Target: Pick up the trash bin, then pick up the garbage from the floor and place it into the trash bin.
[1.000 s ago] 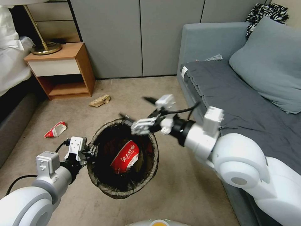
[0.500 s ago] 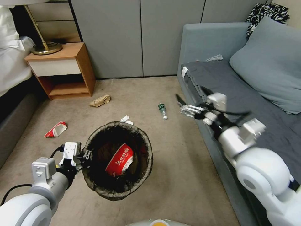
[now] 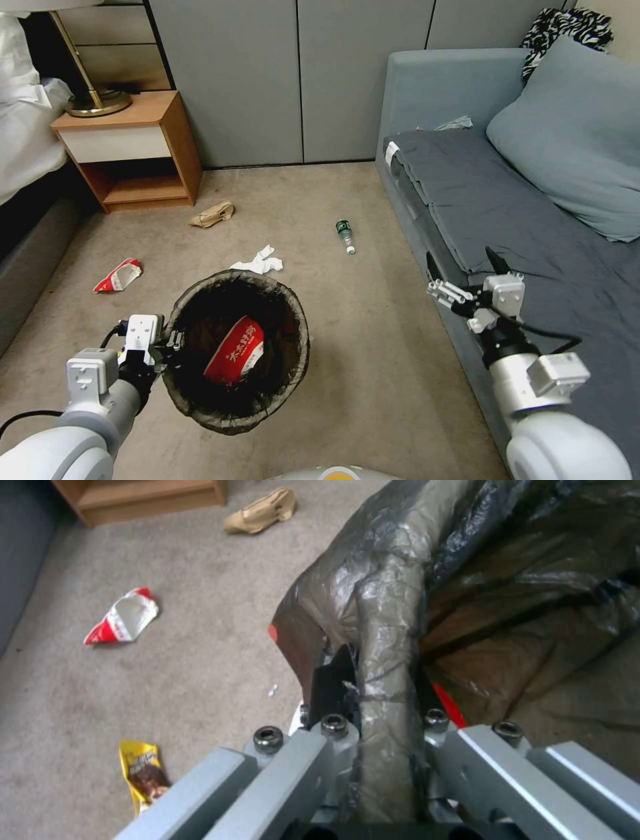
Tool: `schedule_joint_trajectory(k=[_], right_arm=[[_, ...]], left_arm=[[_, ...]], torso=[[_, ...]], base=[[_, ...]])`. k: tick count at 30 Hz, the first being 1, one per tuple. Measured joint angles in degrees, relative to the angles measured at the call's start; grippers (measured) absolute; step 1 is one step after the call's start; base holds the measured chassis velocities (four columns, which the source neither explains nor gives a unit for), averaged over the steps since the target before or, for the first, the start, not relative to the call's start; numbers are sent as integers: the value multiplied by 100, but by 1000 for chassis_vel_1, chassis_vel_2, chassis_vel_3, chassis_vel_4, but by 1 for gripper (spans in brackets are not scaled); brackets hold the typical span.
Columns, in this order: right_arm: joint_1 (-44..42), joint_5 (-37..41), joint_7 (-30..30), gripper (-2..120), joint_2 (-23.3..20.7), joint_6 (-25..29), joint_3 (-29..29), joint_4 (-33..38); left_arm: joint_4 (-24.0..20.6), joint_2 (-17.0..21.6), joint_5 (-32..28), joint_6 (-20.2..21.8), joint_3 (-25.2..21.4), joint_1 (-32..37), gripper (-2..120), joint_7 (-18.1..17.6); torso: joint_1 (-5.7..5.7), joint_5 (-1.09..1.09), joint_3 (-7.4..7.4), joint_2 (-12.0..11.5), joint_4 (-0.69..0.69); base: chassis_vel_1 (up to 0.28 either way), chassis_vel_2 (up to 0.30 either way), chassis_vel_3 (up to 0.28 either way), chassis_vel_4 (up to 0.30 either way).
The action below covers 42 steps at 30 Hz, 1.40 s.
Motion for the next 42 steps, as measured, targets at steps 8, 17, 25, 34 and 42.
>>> schedule_joint_trajectory(k=[8, 17, 25, 34, 42], right_arm=[[-93, -342, -75, 100, 320, 178, -166, -124], [-175, -457, -70, 100, 439, 199, -269, -80], [-167, -508, -53, 100, 470, 197, -325, -80], [-150, -481, 67, 100, 430, 146, -339, -109], [-150, -451, 188, 100, 430, 53, -363, -123]], left_arm=[[0, -352, 497, 0, -3, 142, 1, 362], [0, -381, 465, 0, 74, 37, 1, 383], [0, -327, 461, 0, 91, 76, 1, 381], [0, -244, 442, 0, 102, 66, 1, 370], [0, -182, 391, 0, 110, 35, 1, 361]], torso=[[0, 0, 1, 0, 2], [0, 1, 1, 0, 0], [0, 1, 1, 0, 0], [0, 1, 1, 0, 1], [0, 0, 1, -1, 0]], base=[[0, 0, 0, 0], [0, 0, 0, 0], [0, 0, 0, 0], [0, 0, 0, 0], [0, 0, 0, 0]])
